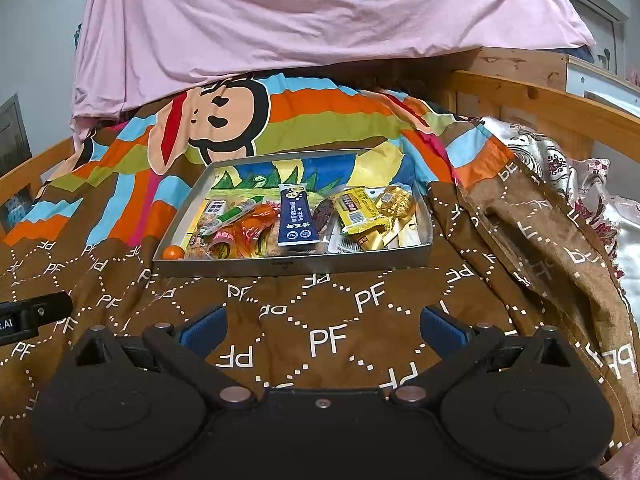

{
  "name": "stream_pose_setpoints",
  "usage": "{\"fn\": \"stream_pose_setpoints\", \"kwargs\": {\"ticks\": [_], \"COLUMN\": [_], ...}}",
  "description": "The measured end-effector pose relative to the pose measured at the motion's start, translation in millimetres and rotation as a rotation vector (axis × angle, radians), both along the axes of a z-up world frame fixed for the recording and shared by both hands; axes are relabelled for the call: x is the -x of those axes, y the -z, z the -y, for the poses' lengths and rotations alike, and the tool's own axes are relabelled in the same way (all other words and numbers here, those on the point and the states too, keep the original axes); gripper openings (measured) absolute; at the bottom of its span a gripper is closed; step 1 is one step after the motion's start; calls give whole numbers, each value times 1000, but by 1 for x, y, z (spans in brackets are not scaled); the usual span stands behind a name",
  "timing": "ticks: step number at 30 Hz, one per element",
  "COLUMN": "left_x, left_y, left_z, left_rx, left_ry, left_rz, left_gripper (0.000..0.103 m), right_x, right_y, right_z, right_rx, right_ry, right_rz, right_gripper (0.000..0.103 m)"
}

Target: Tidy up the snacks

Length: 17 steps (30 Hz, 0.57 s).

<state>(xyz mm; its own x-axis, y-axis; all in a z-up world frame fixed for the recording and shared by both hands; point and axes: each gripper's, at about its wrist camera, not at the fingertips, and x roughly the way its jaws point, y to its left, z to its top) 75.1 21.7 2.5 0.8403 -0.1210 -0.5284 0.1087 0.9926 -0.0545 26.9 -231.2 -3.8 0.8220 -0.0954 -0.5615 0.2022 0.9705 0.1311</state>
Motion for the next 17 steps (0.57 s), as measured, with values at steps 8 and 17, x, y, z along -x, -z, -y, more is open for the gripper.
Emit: {"fn": "stream_pose_setpoints", "kwargs": {"ticks": [8, 17], "left_x": [-1, -1], "left_y": [-1, 0], "left_z": [1, 1], "left_rx": [-8, -20], "left_ry": [8, 15], "left_rz": [-4, -7], "left_gripper": [102, 102], "right_x": [0, -1], "right_y": [0, 2], "right_z": [-1, -2], "right_rx": [2, 2], "right_ry": [-2, -6], "right_rz": [-3, -10], "right_gripper": [102, 102]}}
